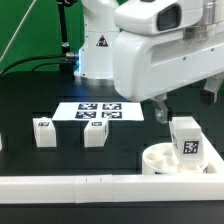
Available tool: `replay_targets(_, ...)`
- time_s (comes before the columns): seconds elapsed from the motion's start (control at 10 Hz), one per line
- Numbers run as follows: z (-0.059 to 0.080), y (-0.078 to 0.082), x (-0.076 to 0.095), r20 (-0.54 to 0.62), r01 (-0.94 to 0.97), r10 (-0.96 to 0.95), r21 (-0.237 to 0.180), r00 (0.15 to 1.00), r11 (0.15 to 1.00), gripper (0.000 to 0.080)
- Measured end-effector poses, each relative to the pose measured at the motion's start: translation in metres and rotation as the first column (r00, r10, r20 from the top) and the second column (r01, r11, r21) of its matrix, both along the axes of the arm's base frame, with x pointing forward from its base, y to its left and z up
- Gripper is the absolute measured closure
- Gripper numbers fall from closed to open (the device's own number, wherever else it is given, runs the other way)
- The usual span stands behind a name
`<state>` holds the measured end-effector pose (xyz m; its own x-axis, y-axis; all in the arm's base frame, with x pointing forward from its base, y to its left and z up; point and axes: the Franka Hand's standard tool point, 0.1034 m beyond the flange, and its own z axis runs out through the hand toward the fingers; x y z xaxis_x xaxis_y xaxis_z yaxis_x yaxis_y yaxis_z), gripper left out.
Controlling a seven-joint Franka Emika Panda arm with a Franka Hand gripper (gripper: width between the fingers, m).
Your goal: Assemble stool
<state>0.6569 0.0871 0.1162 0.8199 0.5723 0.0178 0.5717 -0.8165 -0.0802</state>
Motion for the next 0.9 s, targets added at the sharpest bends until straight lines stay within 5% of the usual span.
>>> replay_targets(0.2,-0.002,0.001,0.007,0.11,-0.241,0.24,-0.003,0.964,0.97,0.015)
replay_targets(0.6,-0.007,0.002,0.005,0.137,-0.512,0.512,-0.031,0.848,0.858,0.015)
replay_targets(0.9,-0.017,0.001,0.005,0.125,-0.77,0.777,-0.103,0.618,0.629,0.015)
